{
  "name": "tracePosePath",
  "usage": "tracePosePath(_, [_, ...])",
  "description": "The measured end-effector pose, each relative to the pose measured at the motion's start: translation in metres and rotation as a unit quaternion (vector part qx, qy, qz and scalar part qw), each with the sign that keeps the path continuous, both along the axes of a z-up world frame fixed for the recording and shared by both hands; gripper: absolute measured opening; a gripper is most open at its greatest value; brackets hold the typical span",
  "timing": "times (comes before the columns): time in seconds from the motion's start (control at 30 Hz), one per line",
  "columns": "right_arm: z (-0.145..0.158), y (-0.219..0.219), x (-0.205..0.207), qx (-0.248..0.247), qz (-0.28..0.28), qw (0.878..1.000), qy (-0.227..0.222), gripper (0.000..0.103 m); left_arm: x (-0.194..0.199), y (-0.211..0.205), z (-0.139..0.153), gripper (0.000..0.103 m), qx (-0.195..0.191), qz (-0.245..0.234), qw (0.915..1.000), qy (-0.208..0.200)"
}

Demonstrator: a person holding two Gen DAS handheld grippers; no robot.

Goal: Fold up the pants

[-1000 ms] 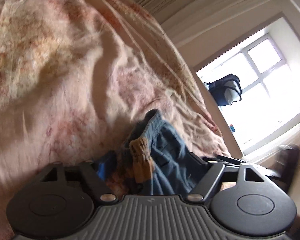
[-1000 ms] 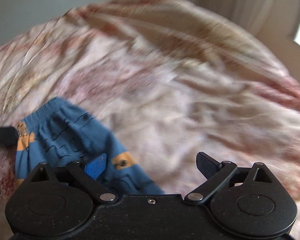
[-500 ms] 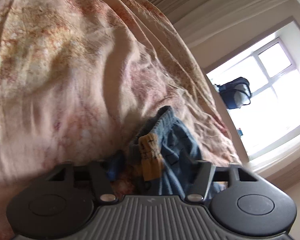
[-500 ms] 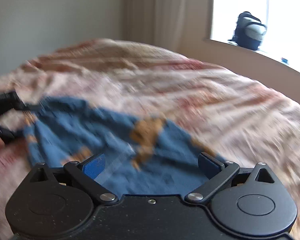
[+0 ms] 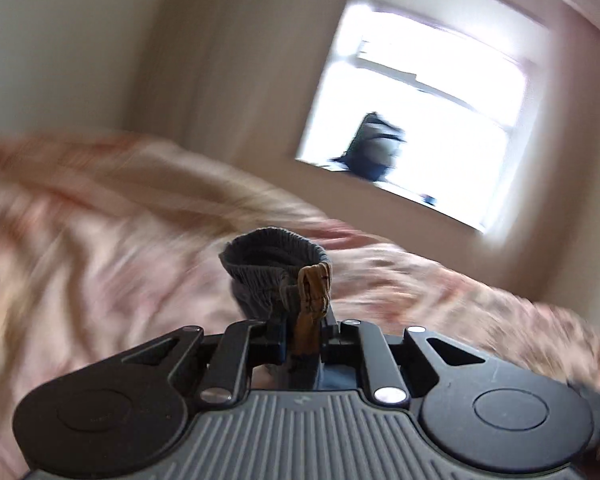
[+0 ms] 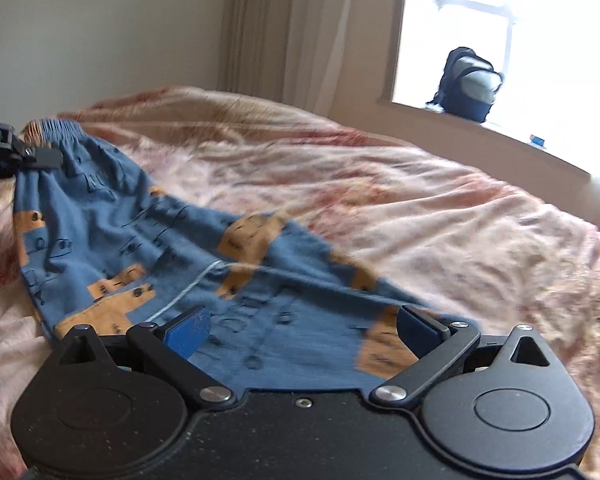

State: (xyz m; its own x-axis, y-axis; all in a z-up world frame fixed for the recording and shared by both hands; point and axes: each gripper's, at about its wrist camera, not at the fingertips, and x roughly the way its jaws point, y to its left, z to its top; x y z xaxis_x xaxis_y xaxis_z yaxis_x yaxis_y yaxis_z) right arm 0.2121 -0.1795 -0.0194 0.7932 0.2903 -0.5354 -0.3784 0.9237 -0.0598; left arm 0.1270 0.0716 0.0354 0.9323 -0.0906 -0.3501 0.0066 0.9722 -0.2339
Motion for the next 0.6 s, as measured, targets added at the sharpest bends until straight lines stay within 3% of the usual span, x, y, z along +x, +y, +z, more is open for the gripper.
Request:
tracePosePath(0.1, [0.01, -0.033, -0.002, 0.02, -0.027, 0.999, -0.011, 0.101, 0.002, -0.055, 0.016, 0.016, 0.051, -0.071, 0.9961, -0.006])
tracePosePath(0.2, [0.018, -0.069, -0.005, 0.033, -0.065, 0.997, -0.029, 0.102, 0.005, -0.111, 0.018, 0.016, 0.092, -0.143, 0.9854, 0.002])
tracePosePath(0.33, [0.022, -0.117, -0.01, 0.054, -0.117, 0.991, -0.038, 0.102, 0.007, -0.186, -0.004, 0.016, 0.15, -0.225, 0.9624, 0.024])
tracePosePath(0.47, [0.015, -0.152, -0.014, 0.059, -0.144, 0.987, -0.035, 0.102, 0.008, -0.245, -0.052, 0.018, 0.201, -0.298, 0.9315, 0.057])
tracePosePath(0.53, [0.009, -0.163, -0.014, 0.061, -0.144, 0.987, -0.023, 0.102, 0.004, -0.263, -0.075, 0.02, 0.24, -0.307, 0.9175, 0.08])
tracePosePath(0.6, [0.003, -0.169, -0.017, 0.059, -0.134, 0.989, -0.015, 0.102, -0.005, -0.266, -0.086, 0.028, 0.266, -0.301, 0.9128, 0.072])
